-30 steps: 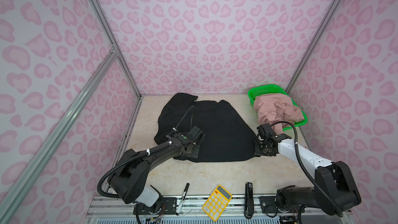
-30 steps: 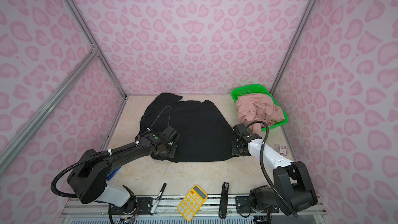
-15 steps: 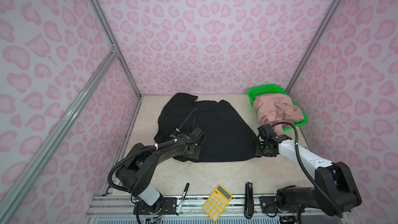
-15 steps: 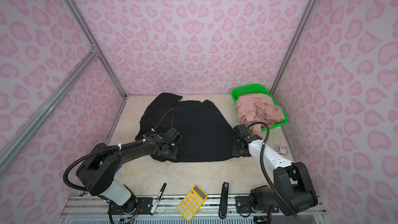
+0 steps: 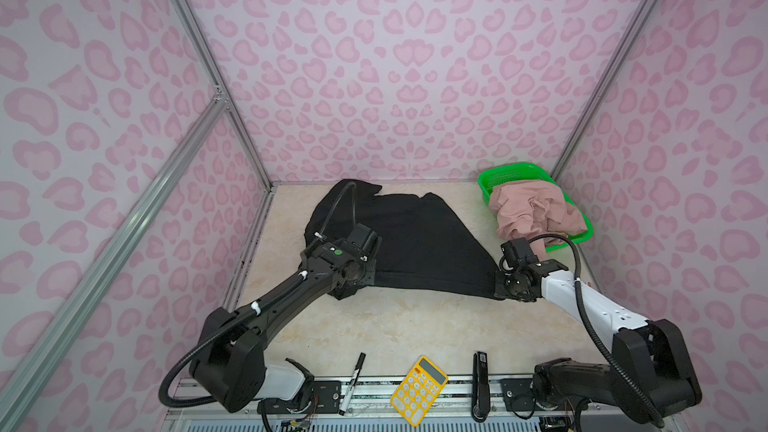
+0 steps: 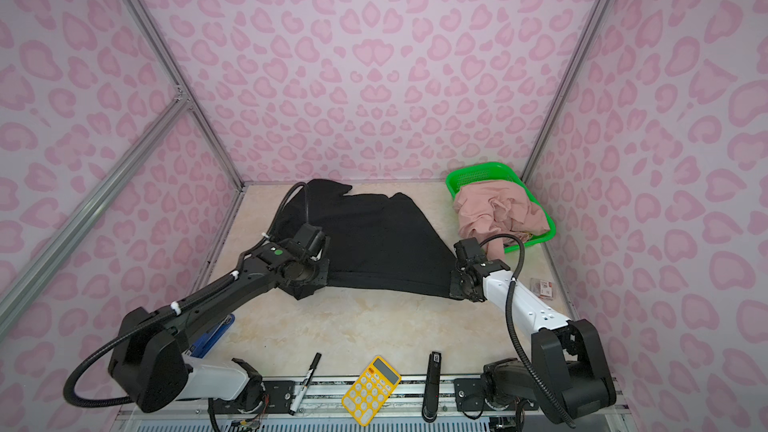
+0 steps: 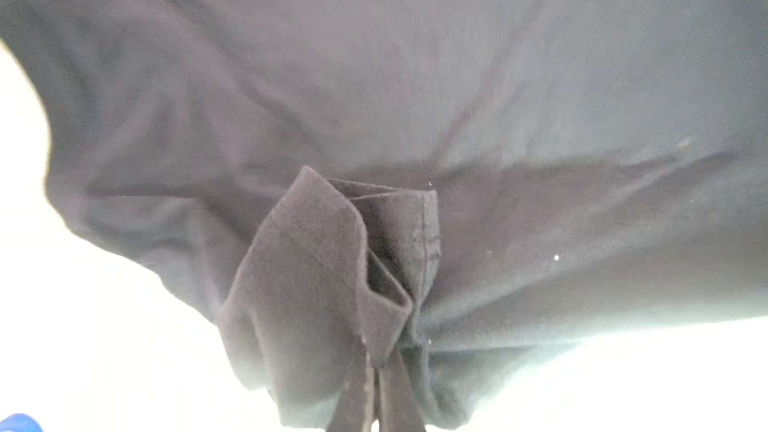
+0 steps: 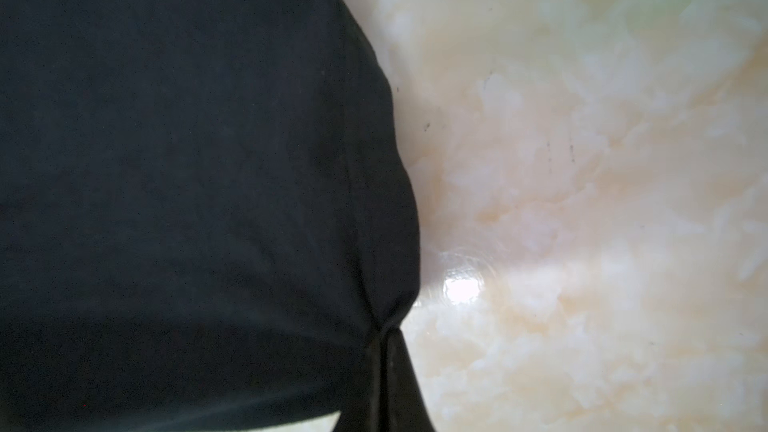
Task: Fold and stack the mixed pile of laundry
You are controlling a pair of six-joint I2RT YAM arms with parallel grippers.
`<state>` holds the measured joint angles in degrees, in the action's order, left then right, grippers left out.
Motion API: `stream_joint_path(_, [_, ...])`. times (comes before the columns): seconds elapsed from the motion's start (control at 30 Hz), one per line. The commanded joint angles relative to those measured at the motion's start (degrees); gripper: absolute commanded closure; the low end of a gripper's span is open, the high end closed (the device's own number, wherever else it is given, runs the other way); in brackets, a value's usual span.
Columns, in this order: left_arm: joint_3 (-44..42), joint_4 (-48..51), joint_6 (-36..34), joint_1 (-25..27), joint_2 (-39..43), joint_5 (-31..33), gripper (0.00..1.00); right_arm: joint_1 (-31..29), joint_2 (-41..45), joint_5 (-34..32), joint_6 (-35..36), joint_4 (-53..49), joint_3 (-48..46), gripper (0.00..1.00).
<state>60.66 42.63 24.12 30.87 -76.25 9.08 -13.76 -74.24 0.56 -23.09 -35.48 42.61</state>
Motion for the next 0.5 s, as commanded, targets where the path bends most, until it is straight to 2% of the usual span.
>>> stream_joint_path(0.0, [2.7,7.0,-1.4,-3.8,6.4,-0.4,0.97,0.0,1.1,-1.4,0.8,-2.7,1.4,1.00])
stream_joint_path(0.13, [5.3,8.7,-7.2,-8.7,13.0,-7.6,0.97,0.1,2.2,-2.7,2.0,-5.4,5.2,1.00])
stream_joint_path(0.33, [7.6,11.3,-9.9,-12.7,16.5,-10.5,0.97,0.9,2.0,-6.2,2.6,-8.6,10.3,1.00])
stream_joint_path(0.47, [5.8,10.8,-11.8,-13.6,15.5,-19.8,0.90,1.6,1.5,-5.4,2.9,-8.4,10.3,1.00])
